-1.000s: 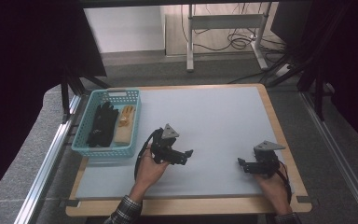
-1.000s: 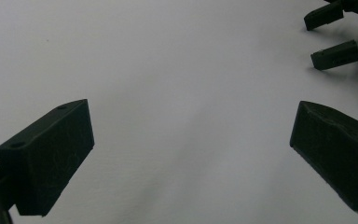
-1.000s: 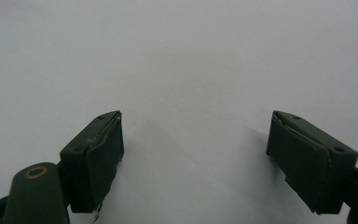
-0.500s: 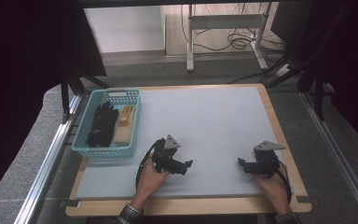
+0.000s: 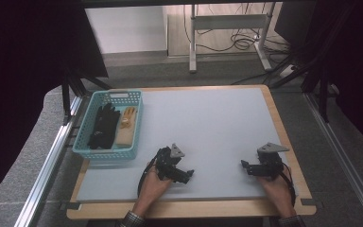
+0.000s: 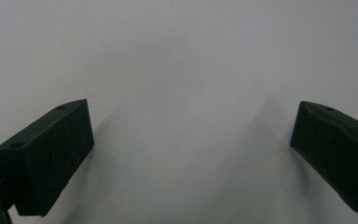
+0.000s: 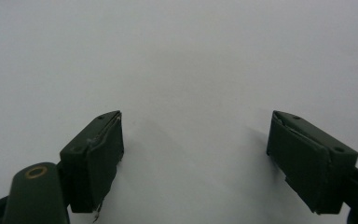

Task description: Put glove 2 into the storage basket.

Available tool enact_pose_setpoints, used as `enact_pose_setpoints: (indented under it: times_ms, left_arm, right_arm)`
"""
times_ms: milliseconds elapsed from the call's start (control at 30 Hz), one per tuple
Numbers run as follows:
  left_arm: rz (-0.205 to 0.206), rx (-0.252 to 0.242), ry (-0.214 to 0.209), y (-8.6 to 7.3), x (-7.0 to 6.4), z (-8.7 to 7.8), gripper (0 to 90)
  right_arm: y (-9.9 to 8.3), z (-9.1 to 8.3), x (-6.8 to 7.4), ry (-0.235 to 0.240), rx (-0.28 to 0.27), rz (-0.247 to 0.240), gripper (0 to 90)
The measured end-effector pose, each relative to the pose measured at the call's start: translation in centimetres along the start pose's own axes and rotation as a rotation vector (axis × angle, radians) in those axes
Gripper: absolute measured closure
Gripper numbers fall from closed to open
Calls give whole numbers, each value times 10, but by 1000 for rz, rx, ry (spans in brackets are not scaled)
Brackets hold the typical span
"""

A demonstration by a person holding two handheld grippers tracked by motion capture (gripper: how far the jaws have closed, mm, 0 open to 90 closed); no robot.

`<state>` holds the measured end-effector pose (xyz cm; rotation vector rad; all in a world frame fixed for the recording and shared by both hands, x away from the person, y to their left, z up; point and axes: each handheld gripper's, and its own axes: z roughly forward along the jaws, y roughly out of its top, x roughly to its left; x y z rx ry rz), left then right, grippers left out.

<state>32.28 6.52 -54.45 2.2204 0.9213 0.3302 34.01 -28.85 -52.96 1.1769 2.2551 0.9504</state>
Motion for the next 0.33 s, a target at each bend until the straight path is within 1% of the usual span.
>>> enact_pose_setpoints:
  times_ms: [333]
  left_arm:
    - [-7,6,-3,0,0,1,0]
  right_arm:
    - [0,0,0,1,0,1,180]
